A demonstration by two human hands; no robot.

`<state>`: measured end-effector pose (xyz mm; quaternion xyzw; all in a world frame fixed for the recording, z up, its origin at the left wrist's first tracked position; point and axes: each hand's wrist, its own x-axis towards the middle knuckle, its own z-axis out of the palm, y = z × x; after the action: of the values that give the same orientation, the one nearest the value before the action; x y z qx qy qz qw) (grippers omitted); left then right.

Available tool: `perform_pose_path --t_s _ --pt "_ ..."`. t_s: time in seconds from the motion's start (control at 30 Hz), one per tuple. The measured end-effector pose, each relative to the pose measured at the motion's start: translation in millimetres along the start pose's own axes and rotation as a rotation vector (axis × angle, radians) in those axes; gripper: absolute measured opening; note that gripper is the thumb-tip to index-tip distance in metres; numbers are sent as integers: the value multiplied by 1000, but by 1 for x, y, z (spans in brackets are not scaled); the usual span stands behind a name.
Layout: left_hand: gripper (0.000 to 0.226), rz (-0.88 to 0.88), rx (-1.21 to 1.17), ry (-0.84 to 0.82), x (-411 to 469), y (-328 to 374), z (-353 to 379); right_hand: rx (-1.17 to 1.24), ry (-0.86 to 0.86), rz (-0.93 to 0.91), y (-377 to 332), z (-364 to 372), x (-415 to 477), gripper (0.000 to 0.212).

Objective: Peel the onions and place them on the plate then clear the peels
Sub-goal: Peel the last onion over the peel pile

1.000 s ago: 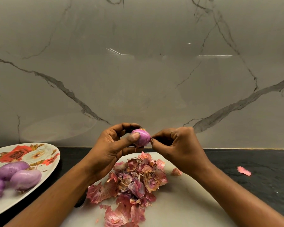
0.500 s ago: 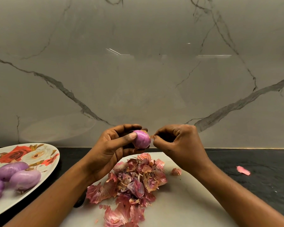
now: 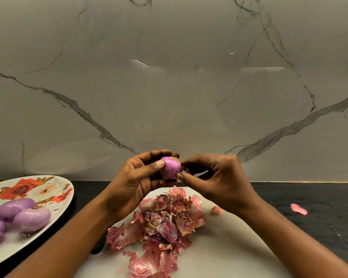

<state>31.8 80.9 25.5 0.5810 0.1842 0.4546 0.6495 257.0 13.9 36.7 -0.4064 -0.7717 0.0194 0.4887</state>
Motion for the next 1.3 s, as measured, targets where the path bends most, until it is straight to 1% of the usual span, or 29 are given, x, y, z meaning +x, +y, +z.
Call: perform_pose_path --t_s 0.1,0.27,0.57,0.77,0.87,0.93,1.0,1.07,1.2,1.3 --pt "47 3 0 -3 0 0 1 9 22 -37 1 0 1 29" --pt "46 2 -10 -6 0 1 2 -40 34 -46 4 1 2 20" --pt "43 -5 -23 -48 -2 2 5 -51 57 70 9 1 2 11" --pt "41 -12 -29 -49 -2 3 3 -52 65 139 8 0 2 8" --pt "43 -14 -39 -40 -2 3 3 -9 35 166 6 -1 2 6" --pt "43 -8 -40 -34 -2 3 4 44 -27 186 6 -3 2 6" --pt "38 -8 -50 2 -1 3 6 92 -79 202 5 -3 2 9" --pt "39 -21 -60 39 -1 3 8 118 -91 204 4 -2 3 14" --pt "39 -50 -73 45 -2 3 11 169 -94 223 1 -2 3 38" --pt "41 -83 -45 33 -4 4 12 122 -104 214 0 0 3 49"
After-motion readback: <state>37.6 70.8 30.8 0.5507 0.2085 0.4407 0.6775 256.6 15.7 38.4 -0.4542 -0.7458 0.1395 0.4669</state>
